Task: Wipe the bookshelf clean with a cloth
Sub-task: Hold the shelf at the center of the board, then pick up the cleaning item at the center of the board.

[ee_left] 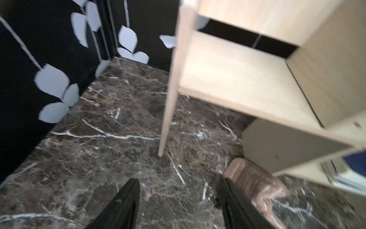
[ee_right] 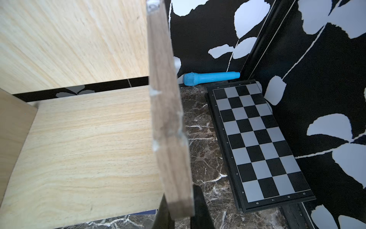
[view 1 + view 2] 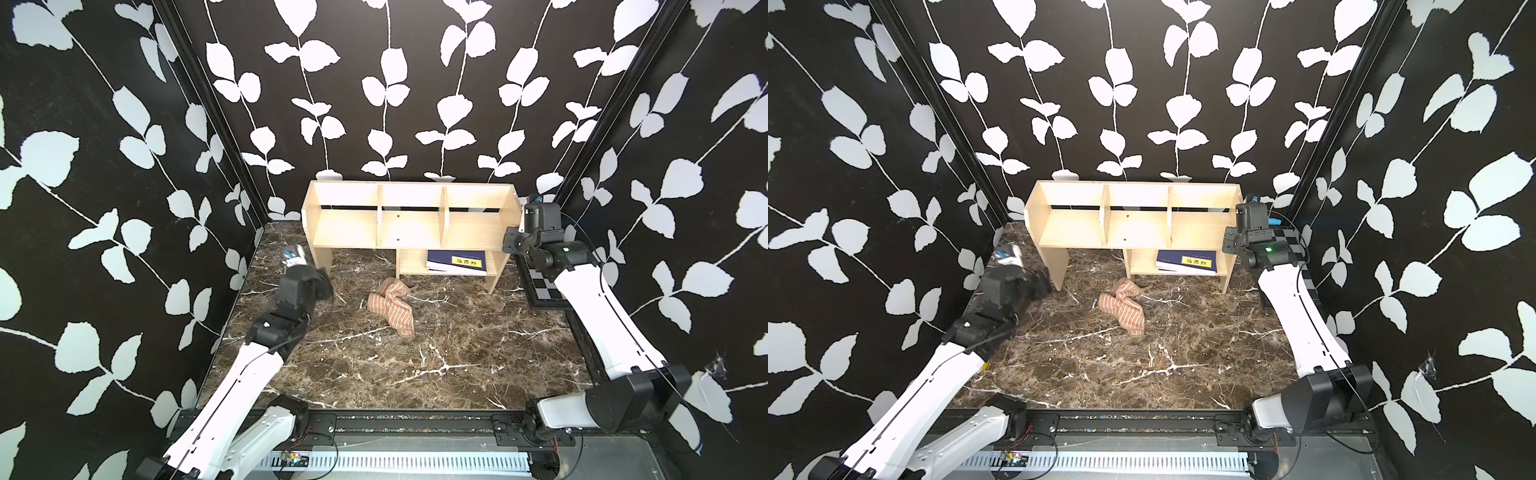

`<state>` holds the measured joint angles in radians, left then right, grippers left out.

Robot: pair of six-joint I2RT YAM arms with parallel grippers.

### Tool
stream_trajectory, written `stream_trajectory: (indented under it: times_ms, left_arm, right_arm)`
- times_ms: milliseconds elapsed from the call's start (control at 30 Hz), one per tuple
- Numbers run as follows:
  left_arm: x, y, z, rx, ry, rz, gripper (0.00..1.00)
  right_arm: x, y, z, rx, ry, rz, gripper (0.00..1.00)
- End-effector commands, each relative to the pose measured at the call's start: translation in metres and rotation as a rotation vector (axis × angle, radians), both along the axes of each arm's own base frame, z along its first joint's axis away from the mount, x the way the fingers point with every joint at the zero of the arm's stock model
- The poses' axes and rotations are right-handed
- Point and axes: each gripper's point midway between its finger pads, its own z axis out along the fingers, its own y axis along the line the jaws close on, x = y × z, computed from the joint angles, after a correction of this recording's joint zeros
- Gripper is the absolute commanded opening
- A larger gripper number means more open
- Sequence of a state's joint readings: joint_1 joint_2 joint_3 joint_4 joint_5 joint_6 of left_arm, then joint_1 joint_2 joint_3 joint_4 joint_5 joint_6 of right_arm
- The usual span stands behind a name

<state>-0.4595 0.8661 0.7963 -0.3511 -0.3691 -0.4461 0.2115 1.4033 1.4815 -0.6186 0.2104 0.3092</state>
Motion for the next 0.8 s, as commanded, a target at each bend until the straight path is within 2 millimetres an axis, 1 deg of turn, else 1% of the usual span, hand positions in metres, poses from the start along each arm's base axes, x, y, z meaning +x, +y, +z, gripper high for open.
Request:
stream_trajectory:
  times_ms: [0,100,133,233,333,400,500,567,600,633,667,700,767]
  left_arm:
    - [-0.013,-0.044,-0.014,-0.063,-0.031,-0.126,0.74]
    - [-0.015,-0.086,-0.038,-0.147,-0.031,-0.234,0.77]
    - [-0.011,-0.096,-0.051,-0.169,-0.007,-0.245,0.78]
    - [-0.006,-0.140,-0.085,-0.232,0.063,-0.328,0.79]
    - [0.004,-0.179,-0.105,-0.296,0.085,-0.395,0.83]
    - [0.011,-0.197,-0.118,-0.320,0.102,-0.413,0.83]
    - [0.021,-0.208,-0.136,-0.324,0.135,-0.399,0.79]
    - [0.024,-0.210,-0.149,-0.313,0.163,-0.380,0.69]
    - [0.024,-0.209,-0.154,-0.313,0.168,-0.371,0.59]
    - [0.024,-0.207,-0.157,-0.314,0.165,-0.362,0.41]
    - [0.024,-0.203,-0.158,-0.316,0.157,-0.346,0.18]
    - [0.024,-0.197,-0.157,-0.313,0.148,-0.321,0.00]
    - [0.024,-0.183,-0.153,-0.286,0.115,-0.273,0.00]
  right_arm:
    - [-0.002,0.017,0.002,0.056,-0.006,0.044,0.00]
    - [-0.003,0.011,0.001,0.029,0.005,0.021,0.00]
    - [-0.003,0.010,0.001,0.024,0.006,0.018,0.00]
    - [-0.005,0.005,-0.001,0.008,0.020,-0.001,0.00]
    - [-0.005,-0.002,-0.005,0.016,0.030,-0.014,0.00]
    - [-0.006,-0.006,-0.006,0.033,0.032,-0.016,0.00]
    - [-0.007,-0.010,-0.008,0.057,0.033,-0.016,0.00]
    - [-0.007,-0.012,-0.007,0.063,0.033,-0.014,0.00]
    - [-0.007,-0.013,-0.008,0.062,0.034,-0.011,0.00]
    - [-0.006,-0.013,-0.008,0.064,0.035,-0.009,0.00]
    - [-0.006,-0.013,-0.008,0.066,0.034,-0.007,0.00]
    - [-0.007,-0.014,-0.009,0.069,0.034,-0.007,0.00]
    - [-0.006,-0.015,-0.010,0.074,0.036,-0.006,0.00]
